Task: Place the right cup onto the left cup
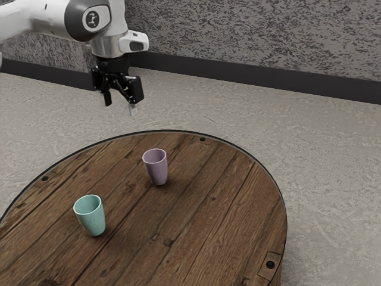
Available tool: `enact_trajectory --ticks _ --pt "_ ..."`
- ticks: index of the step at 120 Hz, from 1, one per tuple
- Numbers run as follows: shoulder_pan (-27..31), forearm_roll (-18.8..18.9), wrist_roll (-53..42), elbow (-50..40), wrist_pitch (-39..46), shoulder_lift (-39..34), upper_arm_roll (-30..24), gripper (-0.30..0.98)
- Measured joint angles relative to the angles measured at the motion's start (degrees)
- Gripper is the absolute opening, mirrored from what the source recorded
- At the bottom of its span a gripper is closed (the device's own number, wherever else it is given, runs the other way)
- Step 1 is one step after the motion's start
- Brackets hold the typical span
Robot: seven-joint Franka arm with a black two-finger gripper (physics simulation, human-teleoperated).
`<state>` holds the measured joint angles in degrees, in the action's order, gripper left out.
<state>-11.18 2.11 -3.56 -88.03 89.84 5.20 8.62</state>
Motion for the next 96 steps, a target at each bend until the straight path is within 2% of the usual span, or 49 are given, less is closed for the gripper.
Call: enact_trajectory --ticks 19,50,78,96 --pt "-0.41 -0.29 0.21 -0.4 2.15 0.9 -0.01 0.69" --pt "0.07 -3.17 0.47 -0.92 8.0 8.86 -0.01 0.67" --pt "0.44 -7.15 0.75 -0.93 12.92 15.7 0.36 0.51" --pt "0.69 -7.84 0.89 0.77 15.62 20.03 0.63 0.41"
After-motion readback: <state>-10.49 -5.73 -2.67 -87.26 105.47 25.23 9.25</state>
